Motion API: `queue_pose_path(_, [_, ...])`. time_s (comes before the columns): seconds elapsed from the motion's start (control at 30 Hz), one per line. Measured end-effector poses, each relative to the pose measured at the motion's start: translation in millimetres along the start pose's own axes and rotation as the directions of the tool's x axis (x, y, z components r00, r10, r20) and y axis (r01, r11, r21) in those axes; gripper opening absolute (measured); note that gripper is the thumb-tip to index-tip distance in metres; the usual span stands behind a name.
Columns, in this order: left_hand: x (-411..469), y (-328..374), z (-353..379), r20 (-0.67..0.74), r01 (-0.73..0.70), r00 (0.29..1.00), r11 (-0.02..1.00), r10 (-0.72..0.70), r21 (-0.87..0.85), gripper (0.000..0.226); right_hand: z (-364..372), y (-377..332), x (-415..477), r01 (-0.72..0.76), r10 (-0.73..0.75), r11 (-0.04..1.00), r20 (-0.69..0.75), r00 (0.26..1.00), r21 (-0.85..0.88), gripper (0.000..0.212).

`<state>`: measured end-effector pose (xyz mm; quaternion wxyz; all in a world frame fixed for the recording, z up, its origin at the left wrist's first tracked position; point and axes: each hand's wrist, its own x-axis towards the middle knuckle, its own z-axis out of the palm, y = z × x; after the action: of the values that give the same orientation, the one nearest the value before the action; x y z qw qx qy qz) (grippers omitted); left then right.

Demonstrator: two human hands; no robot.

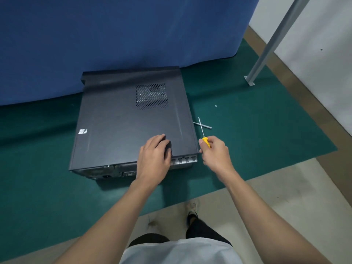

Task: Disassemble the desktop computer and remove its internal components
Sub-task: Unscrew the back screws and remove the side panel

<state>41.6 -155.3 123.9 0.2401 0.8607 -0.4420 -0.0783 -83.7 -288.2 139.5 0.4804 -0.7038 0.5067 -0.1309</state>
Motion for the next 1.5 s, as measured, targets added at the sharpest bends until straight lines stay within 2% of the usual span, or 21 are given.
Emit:
queue_pose_path(0.13, [-23,4,-6,-0.068,-0.025,0.997,1.0,0.024,-0.006,0.017,12,8,-45,-0.005,0.003,0.997,0.026,1.0,0.071,0.021])
queue_pose_path(0.2, [-31,9,-5,-0.109,0.025,0.994,0.999,-0.028,-0.027,0.014,18,14,-61,-0.019,0.012,0.996,0.078,0.997,0.093,0.021])
queue_pose_path(0.27, [-37,16,-3,-0.13,0.154,0.977,0.981,-0.168,-0.114,0.016,25,19,-72,-0.043,0.028,0.991,0.114,0.993,0.128,0.022])
queue_pose_path(0.33, [-37,25,1,-0.099,0.335,0.924,0.905,-0.37,-0.262,0.021,31,25,-80,-0.078,0.053,0.978,0.135,0.989,0.191,0.02])
queue_pose_path(0.37, [-35,31,3,-0.033,0.436,0.879,0.83,-0.475,-0.347,0.027,34,28,-82,-0.107,0.072,0.964,0.146,0.987,0.245,0.016])
queue_pose_path(0.4, [-31,35,5,0.075,0.537,0.817,0.709,-0.571,-0.457,0.035,35,30,-84,-0.144,0.098,0.94,0.161,0.982,0.308,0.013])
queue_pose_path(0.43, [-28,40,7,0.214,0.62,0.742,0.531,-0.635,-0.578,0.041,35,32,-86,-0.186,0.125,0.91,0.182,0.975,0.37,0.012])
queue_pose_path(0.5, [-21,50,9,0.492,0.689,0.607,0.105,-0.624,-0.717,0.048,35,36,-88,-0.267,0.169,0.846,0.244,0.955,0.462,0.017])
queue_pose_path(0.53, [-19,53,11,0.579,0.685,0.571,-0.051,-0.582,-0.727,0.05,35,37,-89,-0.3,0.18,0.82,0.279,0.943,0.487,0.02])
queue_pose_path(0.57, [-17,55,12,0.628,0.675,0.552,-0.147,-0.548,-0.723,0.052,34,38,-90,-0.326,0.185,0.803,0.311,0.932,0.5,0.022])
queue_pose_path(0.6, [-15,57,13,0.653,0.667,0.546,-0.199,-0.525,-0.718,0.054,34,39,-91,-0.345,0.186,0.789,0.337,0.923,0.508,0.023])
queue_pose_path(0.77, [-10,57,17,0.701,0.665,0.548,-0.27,-0.457,-0.696,0.061,29,47,-95,-0.458,0.212,0.706,0.456,0.865,0.54,0.023])
queue_pose_path(0.93, [-10,55,19,0.719,0.672,0.553,-0.284,-0.421,-0.684,0.063,28,51,-93,-0.548,0.242,0.637,0.534,0.81,0.542,0.023])
queue_pose_path(1.27, [-9,52,23,0.708,0.665,0.57,-0.272,-0.417,-0.696,0.062,32,57,-87,-0.669,0.186,0.357,0.653,0.734,0.651,0.024])
queue_pose_path(1.5, [-10,49,22,0.708,0.677,0.572,-0.249,-0.415,-0.693,0.061,34,59,-86,-0.688,0.18,0.316,0.671,0.719,0.653,0.024])
